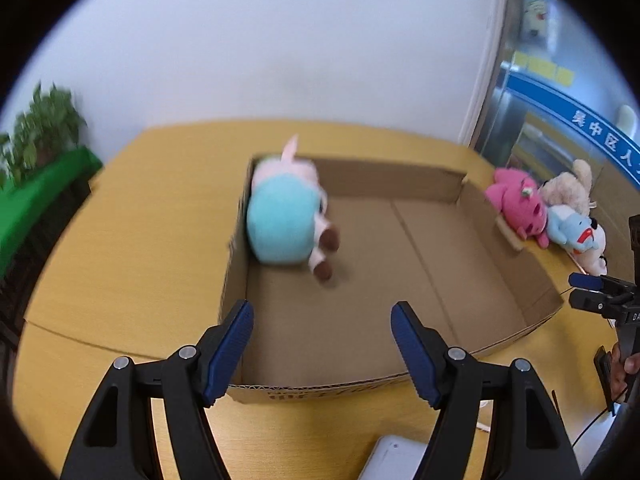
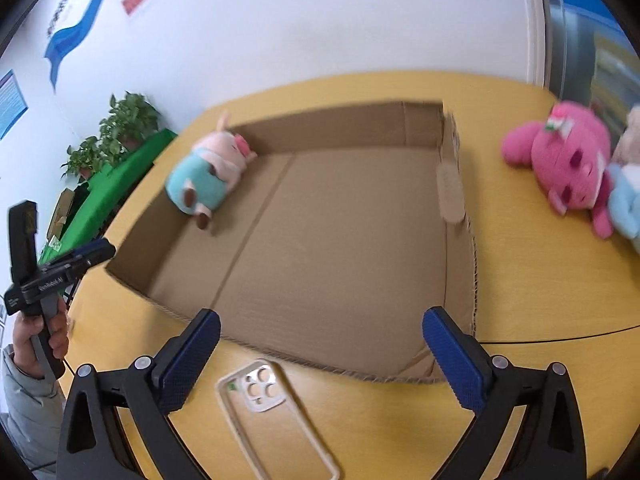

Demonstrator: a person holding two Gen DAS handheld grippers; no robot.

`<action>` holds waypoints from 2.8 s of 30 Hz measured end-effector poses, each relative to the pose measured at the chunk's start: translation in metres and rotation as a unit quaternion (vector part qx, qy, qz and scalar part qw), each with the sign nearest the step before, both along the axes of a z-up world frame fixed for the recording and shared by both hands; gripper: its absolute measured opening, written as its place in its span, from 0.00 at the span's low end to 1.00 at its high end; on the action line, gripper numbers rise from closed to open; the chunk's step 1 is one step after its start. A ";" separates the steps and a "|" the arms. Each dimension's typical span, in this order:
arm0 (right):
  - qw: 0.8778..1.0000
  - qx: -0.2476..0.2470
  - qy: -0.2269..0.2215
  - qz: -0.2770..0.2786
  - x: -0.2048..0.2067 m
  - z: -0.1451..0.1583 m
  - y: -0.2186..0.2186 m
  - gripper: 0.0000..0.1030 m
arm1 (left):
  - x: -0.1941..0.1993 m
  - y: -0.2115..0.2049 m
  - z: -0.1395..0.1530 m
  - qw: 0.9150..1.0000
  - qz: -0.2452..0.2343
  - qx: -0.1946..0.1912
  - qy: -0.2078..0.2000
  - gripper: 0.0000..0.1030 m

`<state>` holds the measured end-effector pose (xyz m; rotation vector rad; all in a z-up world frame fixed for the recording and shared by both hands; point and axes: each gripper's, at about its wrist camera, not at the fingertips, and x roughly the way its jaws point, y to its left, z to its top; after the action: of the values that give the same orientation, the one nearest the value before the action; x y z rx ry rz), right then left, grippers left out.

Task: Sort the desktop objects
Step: 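Withdraw both grippers and move them toward the black UGREEN box, then close the left gripper on the black box while the right gripper clamps its other side, then lift the black box with both grippers and carry it into the cardboard box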

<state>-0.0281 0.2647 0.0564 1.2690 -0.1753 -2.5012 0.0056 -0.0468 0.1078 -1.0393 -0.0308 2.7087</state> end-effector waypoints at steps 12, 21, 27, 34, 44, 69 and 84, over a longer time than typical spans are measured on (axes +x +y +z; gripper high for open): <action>0.998 0.012 0.064 0.010 0.074 0.039 -0.009 1.00 | 0.086 0.032 0.030 0.998 -0.035 -0.006 0.057 0.79; 0.995 0.025 0.092 0.038 0.128 0.035 -0.014 0.63 | 0.102 0.020 0.001 0.999 -0.026 0.042 -0.022 0.04; 0.991 0.001 0.070 0.114 0.181 0.014 -0.013 1.00 | 0.140 0.024 -0.019 0.994 -0.074 0.070 -0.037 0.75; 0.969 0.039 -0.025 0.241 0.252 -0.054 -0.033 1.00 | 0.171 0.055 -0.073 0.978 -0.130 0.111 -0.117 0.75; 0.964 0.011 -0.055 0.259 0.253 -0.102 -0.076 1.00 | 0.182 0.087 -0.114 0.967 -0.144 0.105 -0.183 0.75; 0.955 0.037 -0.024 0.293 0.236 -0.103 -0.116 0.90 | 0.152 0.062 -0.137 0.947 -0.147 0.156 -0.240 0.67; 0.965 0.035 0.028 0.257 0.206 -0.071 -0.121 0.89 | 0.118 0.062 -0.081 0.972 -0.146 0.107 -0.150 0.64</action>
<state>0.1778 0.1438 -0.0150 1.0945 0.2326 -2.1023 0.1236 0.0151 0.0264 -1.2650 -0.2017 2.2139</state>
